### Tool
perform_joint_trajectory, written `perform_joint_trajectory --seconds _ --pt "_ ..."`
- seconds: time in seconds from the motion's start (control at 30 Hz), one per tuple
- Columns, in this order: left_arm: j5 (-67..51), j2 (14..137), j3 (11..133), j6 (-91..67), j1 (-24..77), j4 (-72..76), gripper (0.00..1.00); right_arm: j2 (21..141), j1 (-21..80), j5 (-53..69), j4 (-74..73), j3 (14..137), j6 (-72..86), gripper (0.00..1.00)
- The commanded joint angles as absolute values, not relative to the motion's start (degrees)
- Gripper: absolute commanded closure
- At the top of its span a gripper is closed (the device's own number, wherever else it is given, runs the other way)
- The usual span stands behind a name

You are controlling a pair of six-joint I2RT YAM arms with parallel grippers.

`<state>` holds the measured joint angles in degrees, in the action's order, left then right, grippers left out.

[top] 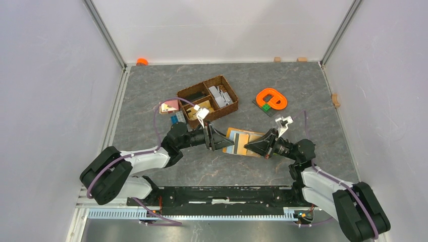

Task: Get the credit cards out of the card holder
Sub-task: Remove the credit card from the card holder.

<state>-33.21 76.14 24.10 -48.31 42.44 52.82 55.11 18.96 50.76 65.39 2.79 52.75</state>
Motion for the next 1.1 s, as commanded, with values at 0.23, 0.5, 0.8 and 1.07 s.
perform_joint_trajectory --seconds 0.23,0.5,0.8,1.07 --pt "-30.84 69.61 25.2 -42.16 42.1 47.33 0.06 56.6 20.02 51.94 66.93 4.22 52.77 1.0" --pt "-29.05 64.62 24.56 -38.32 42.01 43.59 0.0 57.9 22.07 52.37 66.97 4.9 52.39 1.0" --pt "-25.21 64.94 24.16 -40.3 41.99 42.24 0.0 56.93 22.73 52.66 65.64 5.33 50.87 1.0" --pt "-29.58 66.59 23.44 -39.5 42.59 47.04 0.04 57.53 22.72 52.95 65.21 5.62 50.54 1.0"
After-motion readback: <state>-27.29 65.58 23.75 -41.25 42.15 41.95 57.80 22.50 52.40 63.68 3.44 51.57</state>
